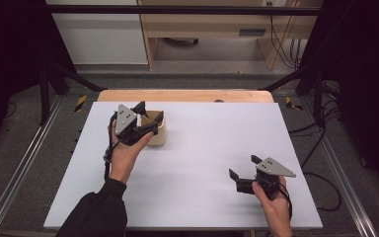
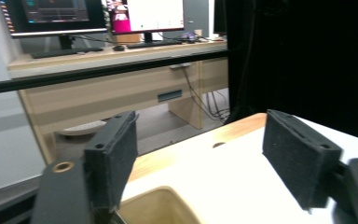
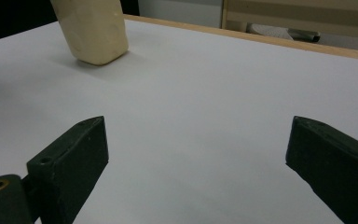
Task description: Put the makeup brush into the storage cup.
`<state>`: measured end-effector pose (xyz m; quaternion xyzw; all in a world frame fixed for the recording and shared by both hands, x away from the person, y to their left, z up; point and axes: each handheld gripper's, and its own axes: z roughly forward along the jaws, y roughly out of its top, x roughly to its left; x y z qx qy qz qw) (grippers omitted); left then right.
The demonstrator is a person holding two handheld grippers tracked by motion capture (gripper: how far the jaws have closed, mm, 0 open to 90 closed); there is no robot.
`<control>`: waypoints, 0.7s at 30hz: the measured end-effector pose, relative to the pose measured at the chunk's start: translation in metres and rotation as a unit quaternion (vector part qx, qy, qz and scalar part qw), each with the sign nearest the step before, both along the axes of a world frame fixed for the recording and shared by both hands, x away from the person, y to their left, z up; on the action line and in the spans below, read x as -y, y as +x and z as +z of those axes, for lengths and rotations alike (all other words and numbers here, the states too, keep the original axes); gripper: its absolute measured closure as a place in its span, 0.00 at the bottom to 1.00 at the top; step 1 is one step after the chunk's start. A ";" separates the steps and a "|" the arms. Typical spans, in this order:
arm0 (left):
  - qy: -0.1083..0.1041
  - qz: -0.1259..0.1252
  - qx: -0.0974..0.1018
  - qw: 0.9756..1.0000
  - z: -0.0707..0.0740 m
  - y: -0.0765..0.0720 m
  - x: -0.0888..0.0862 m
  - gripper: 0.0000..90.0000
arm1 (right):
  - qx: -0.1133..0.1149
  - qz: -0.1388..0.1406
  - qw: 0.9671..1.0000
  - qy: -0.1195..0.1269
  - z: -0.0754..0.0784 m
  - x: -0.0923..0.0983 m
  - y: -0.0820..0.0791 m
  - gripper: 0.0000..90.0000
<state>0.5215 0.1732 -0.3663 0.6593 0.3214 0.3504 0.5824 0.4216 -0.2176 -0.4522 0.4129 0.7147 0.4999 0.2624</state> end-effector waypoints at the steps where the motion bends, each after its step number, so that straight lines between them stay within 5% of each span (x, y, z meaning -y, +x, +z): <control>1: 0.001 -0.005 -0.001 1.000 0.000 -0.001 0.002 0.26 | 0.002 0.000 1.000 -0.002 0.000 0.000 0.000 0.07; 7: 0.002 -0.037 -0.006 0.999 0.000 -0.008 0.014 0.12 | 0.004 0.000 1.000 -0.002 0.000 0.001 0.000 0.06; 21: 0.026 -0.105 -0.021 0.994 -0.015 -0.028 0.034 0.04 | 0.004 -0.006 1.000 0.005 0.002 0.002 0.000 0.06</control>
